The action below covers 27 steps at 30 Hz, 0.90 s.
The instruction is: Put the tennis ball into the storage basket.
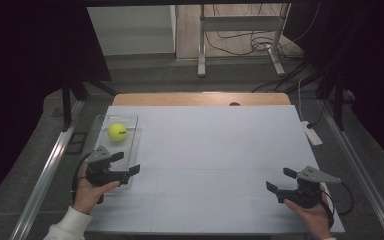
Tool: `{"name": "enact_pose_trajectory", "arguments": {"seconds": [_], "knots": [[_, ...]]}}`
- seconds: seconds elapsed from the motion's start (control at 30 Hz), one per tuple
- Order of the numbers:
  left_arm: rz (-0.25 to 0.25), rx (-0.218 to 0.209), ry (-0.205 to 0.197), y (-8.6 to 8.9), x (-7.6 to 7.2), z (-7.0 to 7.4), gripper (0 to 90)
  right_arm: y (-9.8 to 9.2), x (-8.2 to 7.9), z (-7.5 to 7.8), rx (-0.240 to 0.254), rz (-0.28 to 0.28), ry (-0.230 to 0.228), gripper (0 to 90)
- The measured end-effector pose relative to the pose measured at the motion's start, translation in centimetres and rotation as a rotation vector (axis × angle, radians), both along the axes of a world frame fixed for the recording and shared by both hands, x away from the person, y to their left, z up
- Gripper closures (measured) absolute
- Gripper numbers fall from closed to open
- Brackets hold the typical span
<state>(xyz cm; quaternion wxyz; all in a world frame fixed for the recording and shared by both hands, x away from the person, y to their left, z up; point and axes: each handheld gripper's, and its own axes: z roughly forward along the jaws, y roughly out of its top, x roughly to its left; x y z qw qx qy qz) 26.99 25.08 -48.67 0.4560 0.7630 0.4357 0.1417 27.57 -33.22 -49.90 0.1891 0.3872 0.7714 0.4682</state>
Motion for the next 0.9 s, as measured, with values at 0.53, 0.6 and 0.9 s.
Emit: {"name": "enact_pose_trajectory", "arguments": {"seconds": [0.53, 0.6, 0.9], "knots": [[-0.028, -0.001, 0.015, -0.9, -1.7, -1.1, 14.5, 0.1, 0.1, -0.1, 0.003, 0.001, -0.001, 12.0], [-0.028, -0.001, 0.016, -0.9, -1.7, -1.1, 14.6, 0.1, 0.2, -0.1, 0.002, 0.0, -0.001, 12.0], [-0.023, 0.004, 0.013, -0.9, -1.8, -1.3, 14.6, 0.1, 0.2, -0.1, 0.001, -0.001, -0.001, 12.0]]}}
